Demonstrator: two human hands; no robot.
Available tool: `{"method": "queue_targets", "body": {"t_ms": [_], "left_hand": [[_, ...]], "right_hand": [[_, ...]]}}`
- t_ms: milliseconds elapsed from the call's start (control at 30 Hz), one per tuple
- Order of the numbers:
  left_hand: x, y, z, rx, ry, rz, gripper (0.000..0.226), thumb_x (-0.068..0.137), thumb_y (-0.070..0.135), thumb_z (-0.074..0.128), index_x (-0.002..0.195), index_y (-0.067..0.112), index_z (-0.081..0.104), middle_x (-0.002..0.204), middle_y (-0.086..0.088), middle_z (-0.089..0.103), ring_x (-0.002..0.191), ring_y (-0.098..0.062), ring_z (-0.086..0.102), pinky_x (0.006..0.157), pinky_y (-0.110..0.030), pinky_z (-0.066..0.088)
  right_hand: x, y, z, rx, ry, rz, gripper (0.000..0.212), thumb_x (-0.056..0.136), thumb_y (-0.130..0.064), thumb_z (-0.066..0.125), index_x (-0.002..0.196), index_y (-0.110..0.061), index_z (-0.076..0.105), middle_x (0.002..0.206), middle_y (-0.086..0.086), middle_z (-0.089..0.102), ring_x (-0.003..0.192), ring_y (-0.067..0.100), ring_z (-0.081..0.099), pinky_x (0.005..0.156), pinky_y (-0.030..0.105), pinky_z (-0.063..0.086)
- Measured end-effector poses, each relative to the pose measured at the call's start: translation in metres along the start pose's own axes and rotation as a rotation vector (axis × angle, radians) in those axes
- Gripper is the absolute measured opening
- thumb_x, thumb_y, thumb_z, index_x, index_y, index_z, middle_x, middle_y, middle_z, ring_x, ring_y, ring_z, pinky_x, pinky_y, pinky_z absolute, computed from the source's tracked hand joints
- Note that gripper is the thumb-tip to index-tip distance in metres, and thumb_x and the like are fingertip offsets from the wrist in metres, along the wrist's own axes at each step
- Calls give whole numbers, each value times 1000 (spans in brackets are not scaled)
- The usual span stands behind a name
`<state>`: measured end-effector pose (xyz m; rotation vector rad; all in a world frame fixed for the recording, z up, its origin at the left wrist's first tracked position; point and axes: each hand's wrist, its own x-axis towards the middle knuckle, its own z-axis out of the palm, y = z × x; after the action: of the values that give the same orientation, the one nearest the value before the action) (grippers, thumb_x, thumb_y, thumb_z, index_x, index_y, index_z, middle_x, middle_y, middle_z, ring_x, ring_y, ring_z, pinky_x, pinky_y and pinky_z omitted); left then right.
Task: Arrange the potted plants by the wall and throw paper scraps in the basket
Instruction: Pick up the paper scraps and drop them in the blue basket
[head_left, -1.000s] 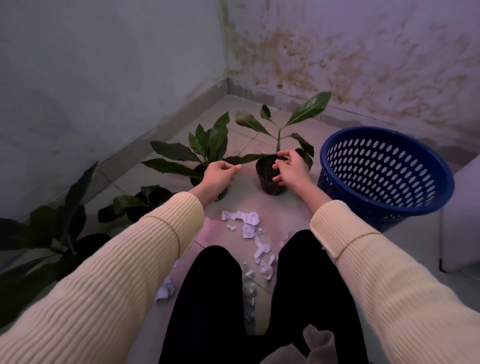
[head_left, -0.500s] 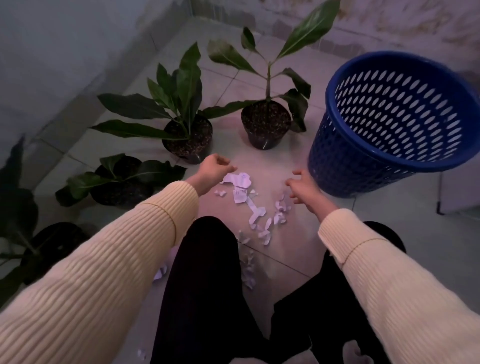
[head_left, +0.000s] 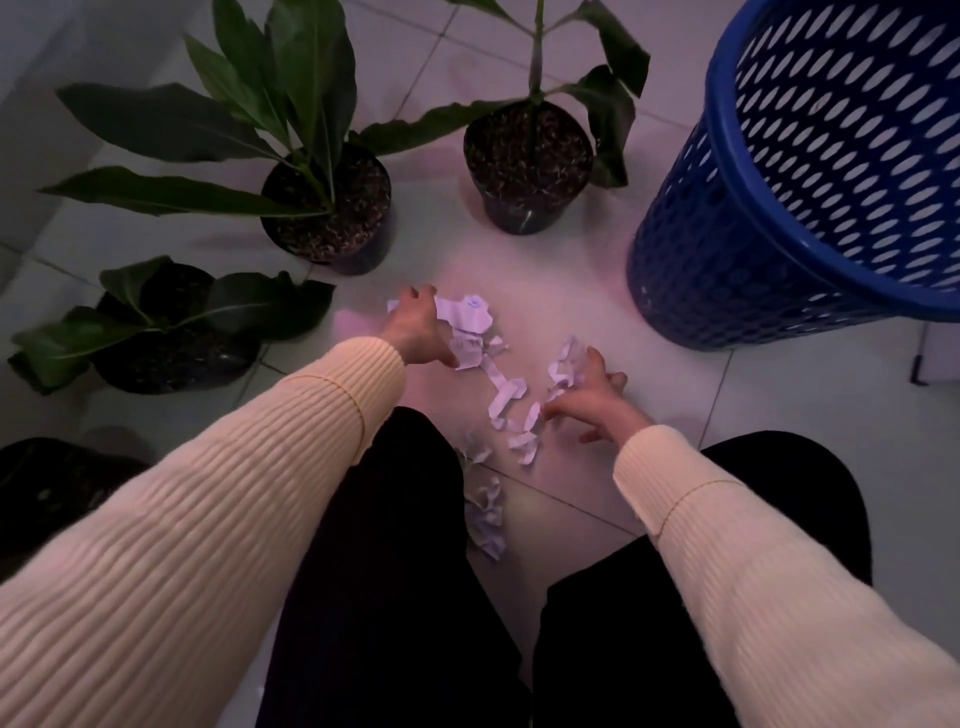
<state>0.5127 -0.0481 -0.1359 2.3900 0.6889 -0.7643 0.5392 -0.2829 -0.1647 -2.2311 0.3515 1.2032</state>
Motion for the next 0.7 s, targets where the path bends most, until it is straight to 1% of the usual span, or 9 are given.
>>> {"method": "queue_targets", "body": {"t_ms": [100,200,233,300,367,433,467,600,700], "left_hand": [[13,-1,9,30,0,1,118,52,22,91,146,11,19,148,-18,23,130,-40,42,107,-45,40],[25,-2,16,41,-15,-14,128,48,19,92,148,24,13,149,-16,19,128,-42,45,104,-50,43],[28,-2,18,53,-24,-16,130,48,19,92,148,28,12,149,-15,19,127,-42,46,103,-51,44],[32,-2,23,85,-48,-3,130,47,21,93,148,31,12,148,-16,19,127,-42,46,102,-51,44],[34,-1,28,96,-55,17,124,47,22,92,146,32,18,145,-15,20,123,-41,48,101,-50,46],[32,1,35,108,-50,50,115,47,22,91,142,31,27,140,-14,23,116,-39,53,97,-47,50],[30,2,39,116,-48,68,111,48,21,91,141,29,30,138,-14,24,112,-39,55,95,-45,51],[19,7,53,117,-58,127,102,50,20,89,138,23,37,136,-14,27,105,-36,57,92,-39,51],[12,9,66,96,-38,179,85,59,20,83,133,21,42,131,-14,30,108,-35,54,93,-38,49]], "right_hand": [[10,6,8,24,-6,-6,126,56,-15,88,148,-42,7,134,9,17,118,34,43,85,47,56],[14,5,15,20,28,-8,130,49,-18,92,143,-52,7,112,-3,15,100,31,53,76,43,60],[16,5,16,19,33,-13,133,45,-22,92,140,-55,6,108,-4,13,99,33,54,77,44,60],[20,7,19,9,52,-21,134,42,-27,93,139,-57,5,108,-5,13,105,36,53,87,46,57],[19,8,22,-36,85,-36,130,47,-28,92,143,-52,8,116,-2,16,107,35,49,96,41,51],[15,8,27,-125,133,-88,126,49,-29,92,145,-47,13,122,3,19,108,35,46,98,36,47],[11,7,31,-165,148,-121,124,48,-28,92,144,-45,16,123,5,19,107,35,44,98,36,46],[2,5,49,-214,161,-200,120,46,-26,91,141,-42,20,123,6,20,101,32,41,90,37,48],[-1,3,61,-193,206,-217,103,51,-21,87,133,-41,29,119,4,23,98,36,49,83,38,52]]}}
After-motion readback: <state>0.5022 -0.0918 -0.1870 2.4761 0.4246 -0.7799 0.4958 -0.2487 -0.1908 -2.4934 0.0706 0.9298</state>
